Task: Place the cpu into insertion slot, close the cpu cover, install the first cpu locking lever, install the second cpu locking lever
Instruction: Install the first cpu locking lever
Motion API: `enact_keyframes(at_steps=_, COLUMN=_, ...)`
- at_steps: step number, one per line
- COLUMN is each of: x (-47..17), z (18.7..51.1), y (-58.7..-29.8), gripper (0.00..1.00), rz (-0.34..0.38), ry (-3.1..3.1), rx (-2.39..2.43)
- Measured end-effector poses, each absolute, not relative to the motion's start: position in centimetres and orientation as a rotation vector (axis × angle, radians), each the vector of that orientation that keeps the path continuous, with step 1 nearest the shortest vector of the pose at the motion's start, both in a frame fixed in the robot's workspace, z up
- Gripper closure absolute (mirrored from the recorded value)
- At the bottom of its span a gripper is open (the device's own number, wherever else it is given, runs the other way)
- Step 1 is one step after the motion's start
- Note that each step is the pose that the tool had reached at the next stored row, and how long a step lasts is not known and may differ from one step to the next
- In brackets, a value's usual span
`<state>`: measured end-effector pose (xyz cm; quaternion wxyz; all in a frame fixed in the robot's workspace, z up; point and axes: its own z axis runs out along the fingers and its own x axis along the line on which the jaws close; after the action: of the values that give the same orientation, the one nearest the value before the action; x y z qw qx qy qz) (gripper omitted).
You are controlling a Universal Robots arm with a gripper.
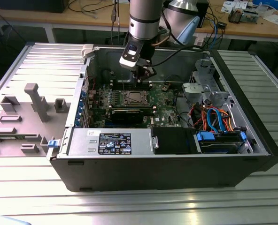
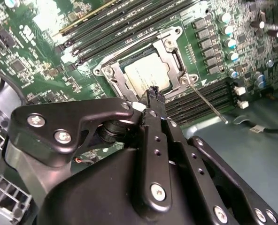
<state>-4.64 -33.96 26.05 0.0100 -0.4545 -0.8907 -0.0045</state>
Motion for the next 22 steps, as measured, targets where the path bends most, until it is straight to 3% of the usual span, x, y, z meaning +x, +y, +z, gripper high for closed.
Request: enact_keyframes(at_steps=22, x=-5.8, z=26.0, y=-34.0, gripper=0.89, rz=-0.009, ry=-2.973, rx=-0.947)
